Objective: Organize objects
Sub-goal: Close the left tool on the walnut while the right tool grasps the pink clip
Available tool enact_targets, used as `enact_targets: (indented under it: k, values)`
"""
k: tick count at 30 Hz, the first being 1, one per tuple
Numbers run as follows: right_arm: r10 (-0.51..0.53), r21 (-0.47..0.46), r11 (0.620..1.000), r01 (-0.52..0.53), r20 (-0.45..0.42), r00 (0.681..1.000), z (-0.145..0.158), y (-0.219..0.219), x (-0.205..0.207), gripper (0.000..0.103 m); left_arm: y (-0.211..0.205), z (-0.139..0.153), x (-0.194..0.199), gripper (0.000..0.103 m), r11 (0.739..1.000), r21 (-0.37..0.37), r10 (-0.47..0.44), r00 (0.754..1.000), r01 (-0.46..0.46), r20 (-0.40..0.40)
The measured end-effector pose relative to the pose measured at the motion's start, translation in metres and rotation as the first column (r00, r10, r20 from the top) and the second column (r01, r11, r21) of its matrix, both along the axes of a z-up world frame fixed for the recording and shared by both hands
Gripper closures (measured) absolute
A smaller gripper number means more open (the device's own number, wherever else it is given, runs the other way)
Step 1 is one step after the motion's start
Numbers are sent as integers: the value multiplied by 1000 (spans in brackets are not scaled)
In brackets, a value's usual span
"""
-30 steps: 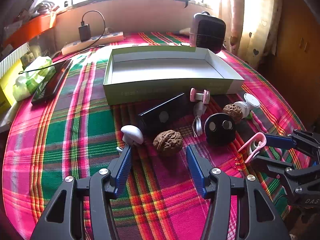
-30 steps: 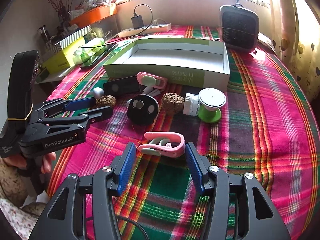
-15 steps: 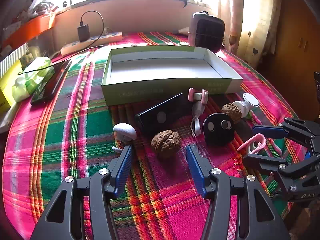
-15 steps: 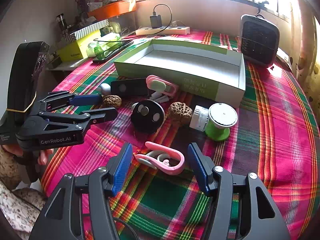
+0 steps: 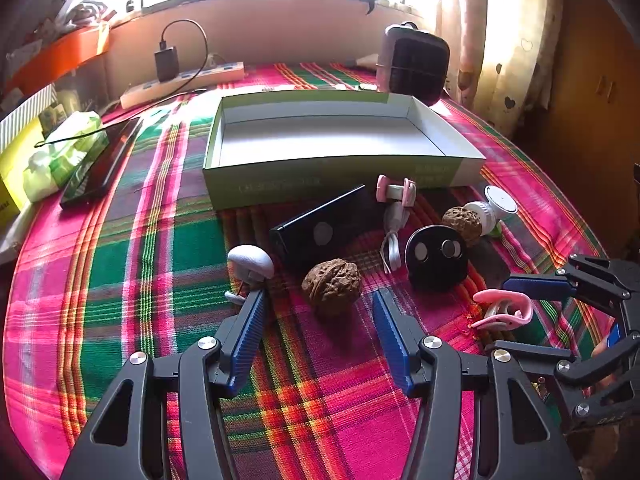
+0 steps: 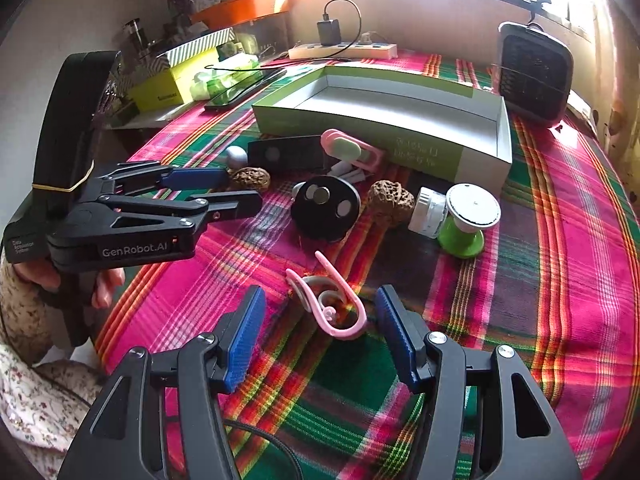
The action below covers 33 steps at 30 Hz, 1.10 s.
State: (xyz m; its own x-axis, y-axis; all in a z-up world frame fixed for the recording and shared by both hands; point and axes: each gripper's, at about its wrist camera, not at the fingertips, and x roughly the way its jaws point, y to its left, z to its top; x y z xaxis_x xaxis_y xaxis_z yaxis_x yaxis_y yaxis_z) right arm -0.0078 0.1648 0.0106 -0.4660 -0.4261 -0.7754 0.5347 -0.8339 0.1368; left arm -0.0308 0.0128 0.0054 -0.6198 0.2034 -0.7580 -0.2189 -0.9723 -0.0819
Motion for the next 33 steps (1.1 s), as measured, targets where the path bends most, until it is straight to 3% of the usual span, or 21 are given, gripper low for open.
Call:
enact_targets:
  k: [5, 9, 18, 24, 33]
  values:
    - [-7, 66, 998, 10, -44, 999, -1, -7, -2, 58, 0, 0, -2, 50, 1000, 12, 16, 1000, -16, 19]
    - [-31, 65, 997, 34, -56, 998, -1, -5, -1, 69, 0, 1, -4, 50, 999, 20, 37, 999, -37, 26]
    - [-66, 56, 996, 70, -67, 996, -1, -2, 1, 78, 1, 3, -7, 64, 999, 1, 47, 999, -47, 19]
    - [-83, 45, 995, 86, -64, 994, -1, -1, 1, 79, 2, 4, -9, 74, 999, -5, 41, 999, -41, 15]
    - [-109, 39, 993, 112, -65, 992, 0, 2, 1, 79, 4, 6, -8, 74, 999, -1, 33, 999, -33, 13]
